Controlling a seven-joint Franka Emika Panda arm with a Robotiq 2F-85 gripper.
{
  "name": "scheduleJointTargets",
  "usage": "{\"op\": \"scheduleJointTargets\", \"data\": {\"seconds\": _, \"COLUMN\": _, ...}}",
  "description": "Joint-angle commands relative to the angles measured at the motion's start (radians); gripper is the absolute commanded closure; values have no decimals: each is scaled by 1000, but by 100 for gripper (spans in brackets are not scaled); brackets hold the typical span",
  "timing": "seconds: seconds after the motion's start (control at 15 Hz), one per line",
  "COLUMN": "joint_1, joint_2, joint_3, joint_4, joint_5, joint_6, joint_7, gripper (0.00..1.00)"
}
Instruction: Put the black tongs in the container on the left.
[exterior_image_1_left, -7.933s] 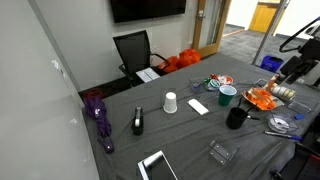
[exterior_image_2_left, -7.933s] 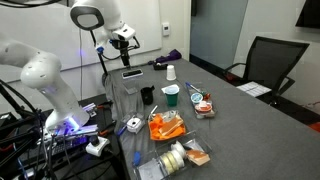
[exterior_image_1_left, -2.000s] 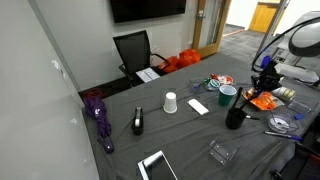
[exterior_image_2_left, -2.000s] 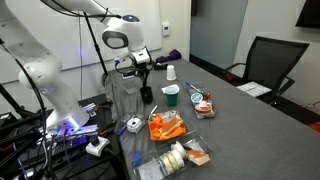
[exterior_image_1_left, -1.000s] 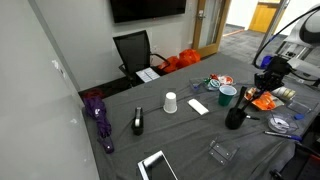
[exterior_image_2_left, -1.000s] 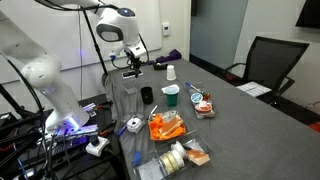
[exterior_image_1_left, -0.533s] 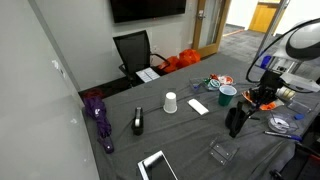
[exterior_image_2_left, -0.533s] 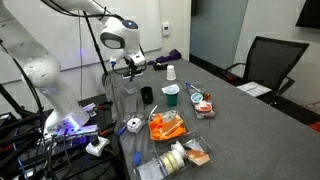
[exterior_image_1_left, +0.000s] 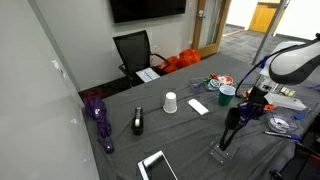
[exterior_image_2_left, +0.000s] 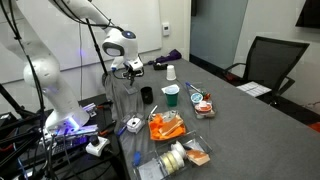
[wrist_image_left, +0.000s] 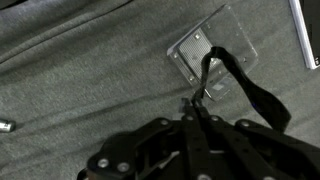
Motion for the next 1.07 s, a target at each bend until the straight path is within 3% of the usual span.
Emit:
{"op": "scheduleJointTargets", "data": {"seconds": 0.0, "joint_1": 22, "joint_2": 76, "joint_3": 45, "joint_4": 11, "joint_5": 34, "joint_6": 69, "joint_7": 38, "gripper": 99}}
{"op": "scheduleJointTargets", "data": {"seconds": 0.47, "joint_1": 28, "joint_2": 155, "joint_3": 80, "joint_4": 33, "joint_5": 16, "joint_6": 98, "joint_7": 79, "gripper": 99}}
{"op": "scheduleJointTargets", "data": {"seconds": 0.53, "joint_1": 26, "joint_2": 160, "joint_3": 79, "joint_4": 36, "joint_5": -1, "joint_6": 101, "joint_7": 97, "gripper": 71}}
{"op": "scheduleJointTargets", "data": {"seconds": 0.6, "joint_1": 23, "joint_2": 157, "joint_3": 75, "joint_4": 37, "joint_5": -20, "joint_6": 93, "joint_7": 112, "gripper": 70}}
{"op": "scheduleJointTargets", "data": {"seconds": 1.0, "joint_1": -12, "joint_2": 43, "joint_3": 41, "joint_4": 9, "joint_5": -64, "joint_6": 27, "joint_7": 77, "gripper": 29}}
